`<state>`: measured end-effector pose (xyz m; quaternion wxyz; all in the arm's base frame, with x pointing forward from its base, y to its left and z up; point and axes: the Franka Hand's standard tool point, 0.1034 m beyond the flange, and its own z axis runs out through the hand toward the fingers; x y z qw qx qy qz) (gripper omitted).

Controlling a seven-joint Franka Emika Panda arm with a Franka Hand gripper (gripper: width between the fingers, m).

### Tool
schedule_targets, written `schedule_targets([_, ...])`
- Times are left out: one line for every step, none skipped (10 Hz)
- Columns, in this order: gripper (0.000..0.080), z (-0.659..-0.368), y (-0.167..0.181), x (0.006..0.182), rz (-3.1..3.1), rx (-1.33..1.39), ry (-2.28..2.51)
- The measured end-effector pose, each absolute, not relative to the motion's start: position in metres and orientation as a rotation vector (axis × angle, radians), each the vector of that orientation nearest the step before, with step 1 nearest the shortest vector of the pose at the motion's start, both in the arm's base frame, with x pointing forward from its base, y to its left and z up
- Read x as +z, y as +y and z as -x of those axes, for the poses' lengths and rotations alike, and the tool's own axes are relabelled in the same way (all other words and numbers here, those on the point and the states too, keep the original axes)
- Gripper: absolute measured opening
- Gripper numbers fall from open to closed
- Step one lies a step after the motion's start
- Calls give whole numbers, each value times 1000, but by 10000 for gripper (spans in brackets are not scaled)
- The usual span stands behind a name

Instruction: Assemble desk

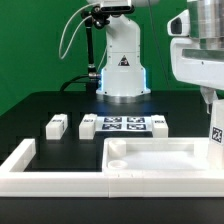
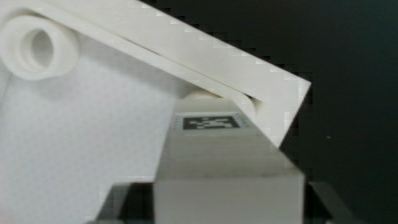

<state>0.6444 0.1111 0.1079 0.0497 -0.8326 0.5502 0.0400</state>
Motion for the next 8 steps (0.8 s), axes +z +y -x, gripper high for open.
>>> schedule_targets([288, -644, 111, 108, 2512, 124, 1712])
schedule_targets([288, -644, 111, 108, 2527, 123, 1689])
schedule_targets([529, -644, 111, 108, 2582, 116, 1601])
schedule_targets([529, -644, 113, 108, 2716, 101, 1349])
schedule_targets([613, -644, 114, 108, 2816, 89, 1110])
schedule_targets([638, -643, 112, 106, 2895, 77, 870])
schedule_targets([638, -643, 112, 106, 2909, 74, 820])
schedule_targets([648, -643, 111, 106, 2938, 67, 704])
